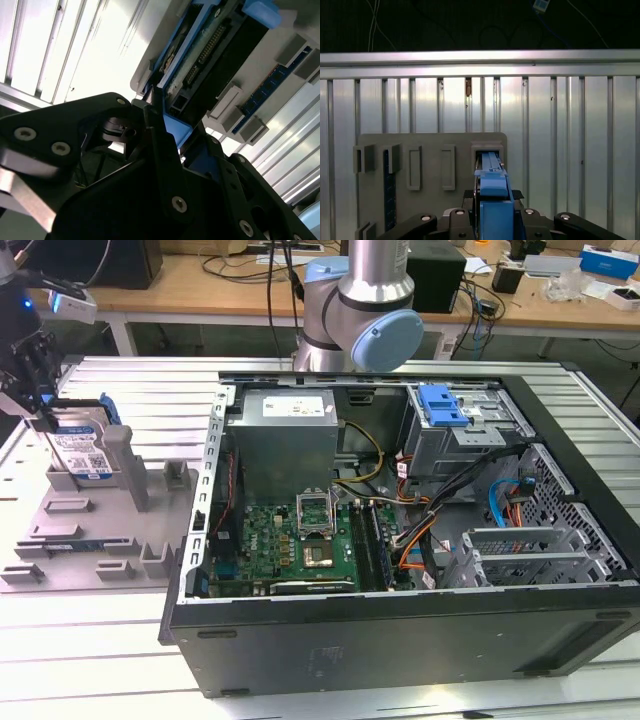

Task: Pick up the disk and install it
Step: 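Pick up the disk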

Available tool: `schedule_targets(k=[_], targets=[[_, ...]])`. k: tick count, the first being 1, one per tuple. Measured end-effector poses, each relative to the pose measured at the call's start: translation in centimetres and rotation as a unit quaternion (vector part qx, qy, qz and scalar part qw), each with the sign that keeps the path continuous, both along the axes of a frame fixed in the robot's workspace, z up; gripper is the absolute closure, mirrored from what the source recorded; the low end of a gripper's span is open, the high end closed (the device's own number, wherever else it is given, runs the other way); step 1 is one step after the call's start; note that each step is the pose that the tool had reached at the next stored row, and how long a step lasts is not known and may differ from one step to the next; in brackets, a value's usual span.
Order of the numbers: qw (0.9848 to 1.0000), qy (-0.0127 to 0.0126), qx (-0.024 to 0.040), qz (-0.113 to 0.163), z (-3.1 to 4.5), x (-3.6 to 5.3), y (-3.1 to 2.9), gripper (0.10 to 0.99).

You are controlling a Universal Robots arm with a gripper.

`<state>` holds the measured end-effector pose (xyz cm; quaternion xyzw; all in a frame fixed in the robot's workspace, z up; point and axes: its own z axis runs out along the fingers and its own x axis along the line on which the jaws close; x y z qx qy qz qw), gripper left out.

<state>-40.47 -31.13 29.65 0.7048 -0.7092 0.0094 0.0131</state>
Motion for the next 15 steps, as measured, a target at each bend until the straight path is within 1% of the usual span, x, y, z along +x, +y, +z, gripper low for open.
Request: schedule_targets(k=[3, 8, 11, 14, 15], targets=[[1.0000, 0.0000, 0.0001, 0.000, 0.00, 0.00, 0.00, 0.722], [1.0000, -0.0001, 0.0032, 0.000, 0.13, 0.00, 0.00, 0.722], [1.0000, 0.0000, 0.0034, 0.000, 0.37, 0.00, 0.00, 0.722], [1.0000, 0.0000, 0.0033, 0.000, 0.74, 0.00, 0.00, 0.722], [1.0000, 0.0000, 0.0034, 0.000, 0.98, 0.00, -0.01, 0.722]])
